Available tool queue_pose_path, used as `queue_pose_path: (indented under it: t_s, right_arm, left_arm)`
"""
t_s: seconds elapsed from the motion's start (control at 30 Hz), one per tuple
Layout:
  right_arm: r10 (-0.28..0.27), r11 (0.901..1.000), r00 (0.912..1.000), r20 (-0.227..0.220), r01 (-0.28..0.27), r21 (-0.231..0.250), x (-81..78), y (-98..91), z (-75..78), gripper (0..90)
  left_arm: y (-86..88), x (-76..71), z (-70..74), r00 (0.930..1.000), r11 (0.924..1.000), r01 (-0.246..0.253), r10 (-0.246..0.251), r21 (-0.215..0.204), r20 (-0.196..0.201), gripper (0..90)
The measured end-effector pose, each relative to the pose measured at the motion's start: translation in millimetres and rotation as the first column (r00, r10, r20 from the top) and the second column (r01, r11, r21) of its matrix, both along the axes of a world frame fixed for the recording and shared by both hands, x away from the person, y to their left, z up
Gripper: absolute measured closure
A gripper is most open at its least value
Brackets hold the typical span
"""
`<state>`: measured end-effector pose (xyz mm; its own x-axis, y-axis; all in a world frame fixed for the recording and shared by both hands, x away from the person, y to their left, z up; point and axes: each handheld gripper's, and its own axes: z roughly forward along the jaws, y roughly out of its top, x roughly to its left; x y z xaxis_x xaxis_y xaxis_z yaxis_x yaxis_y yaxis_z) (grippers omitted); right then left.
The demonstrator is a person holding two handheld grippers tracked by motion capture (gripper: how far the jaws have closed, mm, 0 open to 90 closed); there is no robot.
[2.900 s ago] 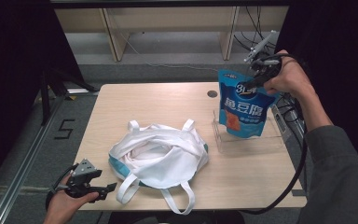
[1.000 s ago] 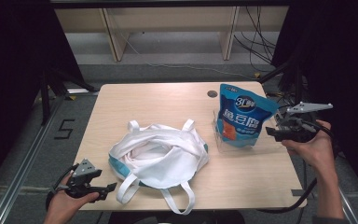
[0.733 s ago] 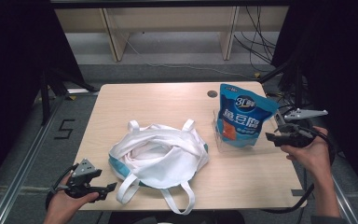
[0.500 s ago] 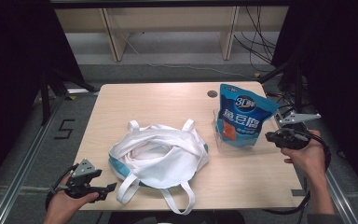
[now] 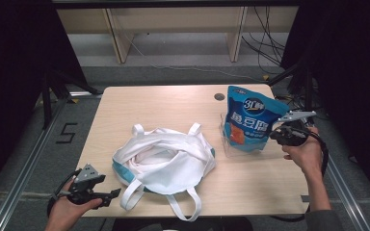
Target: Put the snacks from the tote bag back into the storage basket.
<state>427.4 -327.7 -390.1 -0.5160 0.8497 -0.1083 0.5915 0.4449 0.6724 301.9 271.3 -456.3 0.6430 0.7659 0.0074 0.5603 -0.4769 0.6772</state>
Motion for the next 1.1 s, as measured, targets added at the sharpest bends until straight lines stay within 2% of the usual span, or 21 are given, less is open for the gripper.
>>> queue_pose_path:
  t_s: [0.03,0.07,0.23,0.27,0.3,0.37,0.4,0.43,0.47,0.5,0.57,0.6,0.63,0.67,0.7,0.73,0.9,0.97,1.0,1.03,1.1]
  right_arm:
    - [-0.012,0.9999,0.9998,-0.015,0.012,0.008,1.2,0.8,-0.5,90.0]
    - [0.006,0.9999,1.0000,0.001,-0.006,-0.009,3.3,-0.8,-2.6,90.0]
    - [-0.002,0.9998,1.0000,0.008,0.002,-0.022,10.2,-5.2,-5.7,90.0]
    - [-0.017,0.9998,0.9995,0.026,0.017,-0.003,12.4,-6.7,-7.5,90.0]
    - [-0.011,0.9999,0.9996,0.027,0.012,-0.007,14.7,-10.0,-7.6,90.0]
    - [-0.040,0.9990,0.9990,0.020,0.040,0.021,17.7,-11.8,-8.2,90.0]
    - [-0.031,0.9995,0.9993,0.023,0.031,0.000,20.1,-13.8,-8.6,90.0]
    - [-0.044,0.9990,0.9984,0.037,0.043,0.014,22.1,-13.8,-10.1,90.0]
    - [-0.037,0.9993,0.9990,0.023,0.037,-0.001,24.5,-15.6,-9.7,90.0]
    - [-0.047,0.9989,0.9981,0.039,0.047,0.007,26.9,-16.1,-11.5,90.0]
    - [-0.049,0.9988,0.9984,0.030,0.049,0.003,30.8,-18.3,-12.1,90.0]
    - [-0.054,0.9985,0.9976,0.043,0.054,0.009,33.1,-19.0,-14.2,90.0]
    - [-0.050,0.9987,0.9985,0.022,0.050,0.003,33.7,-20.2,-13.0,90.0]
    - [-0.070,0.9973,0.9974,0.020,0.069,0.026,33.6,-19.1,-13.3,90.0]
    - [-0.068,0.9975,0.9976,0.016,0.068,0.021,34.1,-20.0,-13.1,90.0]
    - [-0.060,0.9981,0.9976,0.035,0.060,0.015,35.1,-21.2,-14.4,90.0]
    - [-0.077,0.9967,0.9968,0.019,0.077,0.026,34.3,-19.7,-13.5,90.0]
    - [-0.057,0.9983,0.9982,0.017,0.057,0.005,33.0,-21.1,-12.5,86.5]
    - [-0.085,0.9959,0.9963,0.012,0.085,0.032,31.0,-19.4,-11.8,85.4]
    - [-0.083,0.9964,0.9962,0.028,0.082,0.020,29.9,-21.3,-11.8,83.6]
    - [-0.097,0.9953,0.9953,0.009,0.097,0.007,23.7,-22.9,-8.0,79.1]
  left_arm:
    - [0.3,0.6,-0.4,1.0000,0.9999,0.009,-0.009,-0.006,-0.002,22.0]
    - [-0.3,0.4,-0.6,1.0000,0.9999,0.003,-0.004,-0.012,-0.004,22.0]
    - [-1.3,-0.2,-0.8,0.9999,0.9999,-0.002,0.002,-0.015,-0.011,22.0]
    - [-1.0,-0.1,-0.8,0.9999,0.9999,-0.002,0.002,-0.014,-0.011,22.0]
    - [-0.4,0.2,-0.8,1.0000,1.0000,0.002,-0.002,-0.010,-0.007,22.0]
    - [-0.7,0.1,-1.0,0.9999,0.9999,-0.001,0.001,-0.012,-0.011,22.1]
    - [-1.0,0.2,-1.0,0.9999,0.9999,-0.004,0.004,-0.013,-0.013,22.0]
    - [-1.0,0.5,-1.2,0.9999,0.9999,-0.003,0.003,-0.013,-0.012,22.0]
    - [-1.0,0.5,-1.2,0.9999,0.9999,-0.004,0.004,-0.011,-0.012,22.0]
    - [-1.2,0.3,-1.2,0.9999,0.9999,-0.004,0.004,-0.012,-0.014,22.0]
    - [-1.3,0.1,-1.2,0.9999,0.9999,-0.004,0.004,-0.013,-0.016,22.1]
    - [-1.0,0.3,-1.2,0.9999,0.9999,-0.004,0.003,-0.012,-0.014,22.1]
    - [-0.8,0.2,-1.2,0.9999,0.9999,-0.005,0.005,-0.014,-0.012,22.0]
    - [-0.3,0.2,-1.7,1.0000,0.9999,-0.001,0.001,-0.013,-0.006,22.0]
    - [-0.8,0.0,-1.5,0.9999,0.9999,-0.006,0.005,-0.014,-0.013,22.0]
    - [-1.0,0.0,-1.3,0.9999,0.9999,-0.004,0.004,-0.013,-0.016,22.0]
    - [-0.6,-0.8,-0.8,0.9999,0.9999,0.000,0.000,-0.011,-0.012,22.0]
    - [-0.5,-1.3,-0.5,1.0000,0.9998,-0.005,0.004,-0.019,-0.009,22.1]
    - [0.5,-1.1,0.0,0.9999,1.0000,0.001,-0.001,-0.009,-0.012,22.0]
    - [0.5,-1.0,-0.2,0.9999,1.0000,0.002,-0.003,-0.009,-0.010,22.0]
    - [0.5,-0.8,-0.5,1.0000,0.9999,0.006,-0.006,-0.008,-0.006,22.1]
